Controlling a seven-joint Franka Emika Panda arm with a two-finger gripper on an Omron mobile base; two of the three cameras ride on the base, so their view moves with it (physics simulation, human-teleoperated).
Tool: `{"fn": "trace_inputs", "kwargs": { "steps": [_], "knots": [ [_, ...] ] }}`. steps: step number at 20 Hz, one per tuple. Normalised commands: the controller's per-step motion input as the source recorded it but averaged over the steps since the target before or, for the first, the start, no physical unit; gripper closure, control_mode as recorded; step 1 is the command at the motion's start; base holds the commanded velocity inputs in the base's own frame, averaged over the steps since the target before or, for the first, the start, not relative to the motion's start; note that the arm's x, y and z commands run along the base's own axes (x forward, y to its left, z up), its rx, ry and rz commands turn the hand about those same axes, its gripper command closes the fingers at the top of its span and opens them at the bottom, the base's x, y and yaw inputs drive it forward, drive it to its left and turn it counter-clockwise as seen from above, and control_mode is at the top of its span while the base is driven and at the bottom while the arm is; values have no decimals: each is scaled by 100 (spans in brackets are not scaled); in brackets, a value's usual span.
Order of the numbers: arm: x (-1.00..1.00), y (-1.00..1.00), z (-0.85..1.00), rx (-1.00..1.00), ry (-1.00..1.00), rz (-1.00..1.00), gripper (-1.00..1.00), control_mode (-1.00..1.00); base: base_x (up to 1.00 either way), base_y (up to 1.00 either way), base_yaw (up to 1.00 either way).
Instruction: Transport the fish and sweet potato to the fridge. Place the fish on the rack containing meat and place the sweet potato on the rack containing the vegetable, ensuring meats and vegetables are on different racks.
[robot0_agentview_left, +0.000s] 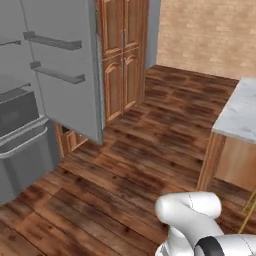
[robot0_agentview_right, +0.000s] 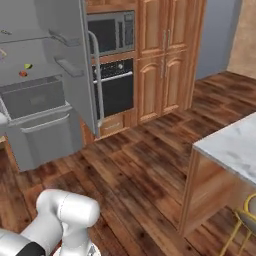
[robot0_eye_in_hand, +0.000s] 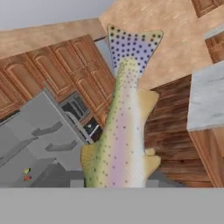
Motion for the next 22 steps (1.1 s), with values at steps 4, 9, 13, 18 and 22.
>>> {"fn": "trace_inputs", "kwargs": {
  "steps": [4, 9, 13, 18, 22],
  "knots": [
    [0, 0, 0, 0, 0, 0, 100, 100, 0, 0, 100],
    [0, 0, 0, 0, 0, 0, 100, 100, 0, 0, 100],
    [0, 0, 0, 0, 0, 0, 100, 100, 11, 0, 100],
    [0, 0, 0, 0, 0, 0, 100, 100, 93, -69, 53],
    [0, 0, 0, 0, 0, 0, 100, 100, 91, -100, 15]
  ]
}}
